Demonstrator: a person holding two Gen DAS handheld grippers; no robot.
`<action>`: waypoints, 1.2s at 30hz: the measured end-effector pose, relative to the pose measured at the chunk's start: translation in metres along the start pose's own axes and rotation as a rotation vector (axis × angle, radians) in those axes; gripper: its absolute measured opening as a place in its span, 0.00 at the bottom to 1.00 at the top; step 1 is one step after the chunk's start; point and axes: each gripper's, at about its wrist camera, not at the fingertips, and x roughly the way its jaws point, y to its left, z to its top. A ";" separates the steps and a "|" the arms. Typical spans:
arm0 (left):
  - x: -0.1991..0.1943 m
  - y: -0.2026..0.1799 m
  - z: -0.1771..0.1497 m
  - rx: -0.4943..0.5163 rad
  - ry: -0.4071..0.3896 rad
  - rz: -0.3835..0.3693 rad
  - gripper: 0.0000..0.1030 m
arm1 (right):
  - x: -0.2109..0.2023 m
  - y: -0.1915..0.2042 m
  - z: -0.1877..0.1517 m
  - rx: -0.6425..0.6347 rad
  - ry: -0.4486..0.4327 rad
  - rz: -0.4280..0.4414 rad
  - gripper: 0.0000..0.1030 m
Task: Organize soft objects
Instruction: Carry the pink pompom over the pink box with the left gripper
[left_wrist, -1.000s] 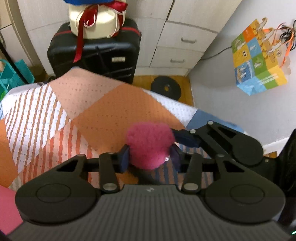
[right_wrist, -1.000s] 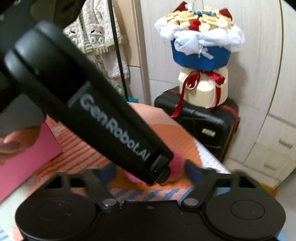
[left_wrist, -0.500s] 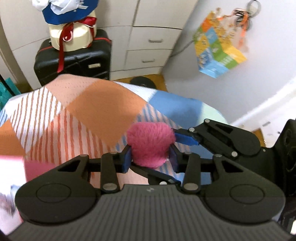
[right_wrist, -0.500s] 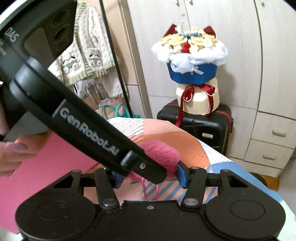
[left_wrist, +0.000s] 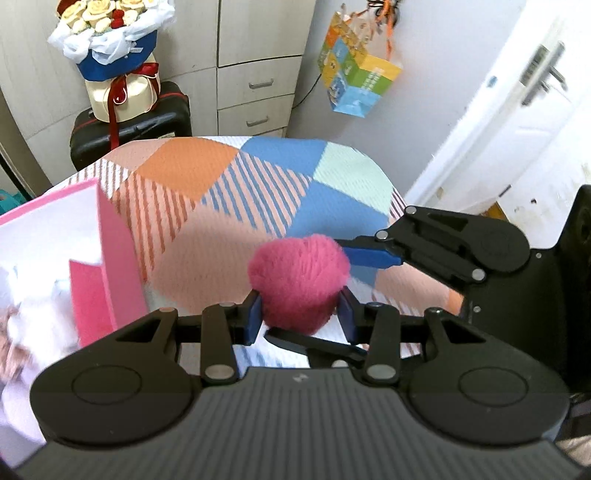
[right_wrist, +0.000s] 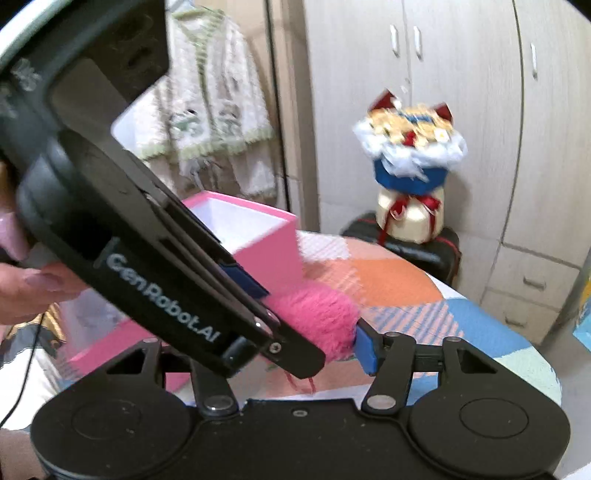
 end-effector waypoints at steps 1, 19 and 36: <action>-0.007 -0.002 -0.007 0.007 -0.004 -0.001 0.39 | -0.006 0.007 -0.001 -0.006 -0.004 0.006 0.61; -0.140 0.042 -0.119 -0.030 -0.157 0.026 0.40 | -0.038 0.152 0.023 -0.091 -0.047 0.047 0.60; -0.115 0.173 -0.110 -0.206 -0.232 0.080 0.43 | 0.084 0.160 0.061 0.051 -0.035 0.213 0.60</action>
